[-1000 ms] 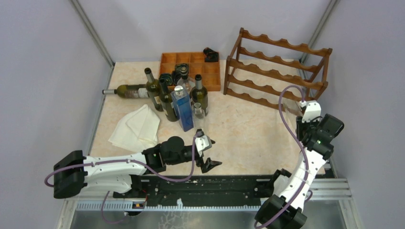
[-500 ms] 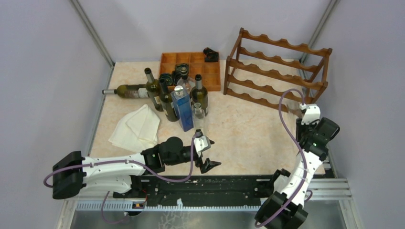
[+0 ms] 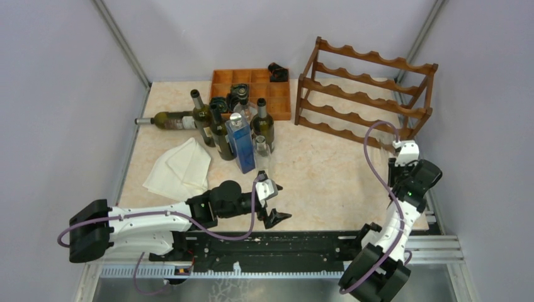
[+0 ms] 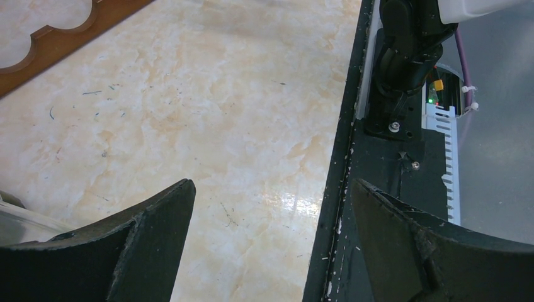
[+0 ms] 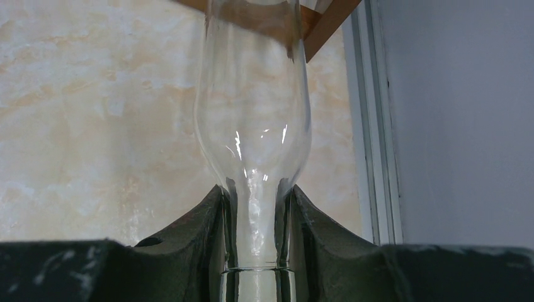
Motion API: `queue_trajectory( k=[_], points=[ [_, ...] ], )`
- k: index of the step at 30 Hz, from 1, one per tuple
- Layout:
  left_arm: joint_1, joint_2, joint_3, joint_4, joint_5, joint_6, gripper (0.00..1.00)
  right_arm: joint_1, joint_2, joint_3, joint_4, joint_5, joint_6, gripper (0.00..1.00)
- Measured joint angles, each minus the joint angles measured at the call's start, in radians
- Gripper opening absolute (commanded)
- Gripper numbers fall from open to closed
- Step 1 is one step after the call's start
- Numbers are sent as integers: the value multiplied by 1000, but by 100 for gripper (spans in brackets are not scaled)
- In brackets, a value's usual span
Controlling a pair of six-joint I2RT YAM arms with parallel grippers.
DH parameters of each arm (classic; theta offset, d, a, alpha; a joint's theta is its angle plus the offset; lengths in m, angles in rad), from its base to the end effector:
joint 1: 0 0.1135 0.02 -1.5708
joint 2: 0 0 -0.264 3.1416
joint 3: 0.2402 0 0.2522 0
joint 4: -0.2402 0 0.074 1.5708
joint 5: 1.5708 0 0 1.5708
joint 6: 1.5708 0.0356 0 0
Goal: Put the wine bottle on the wine rack
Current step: Place the wine bottle in the wine rack.
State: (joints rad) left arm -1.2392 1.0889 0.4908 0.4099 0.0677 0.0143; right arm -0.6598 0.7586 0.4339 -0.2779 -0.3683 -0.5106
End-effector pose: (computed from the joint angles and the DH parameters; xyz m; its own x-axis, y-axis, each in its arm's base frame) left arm 0.0763 -0.2291 0.2386 -0.0471 0.1806 -0.9824 0.9658 0.2594 0.0014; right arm 0.1406 -0.0929 0.2131 -0.5556 -0.1460 -0.8185 0.0756 0.9715 -0.2246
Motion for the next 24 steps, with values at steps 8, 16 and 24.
queue_trajectory(
  k=[8,16,24],
  points=[
    [0,6,0,-3,0,0,99,14,124,-48,183,-29,15,16],
    [0,27,1,-6,2,-4,99,84,236,-57,355,-20,23,25],
    [0,35,10,-6,19,-29,99,134,316,-60,473,27,103,23]
  ],
)
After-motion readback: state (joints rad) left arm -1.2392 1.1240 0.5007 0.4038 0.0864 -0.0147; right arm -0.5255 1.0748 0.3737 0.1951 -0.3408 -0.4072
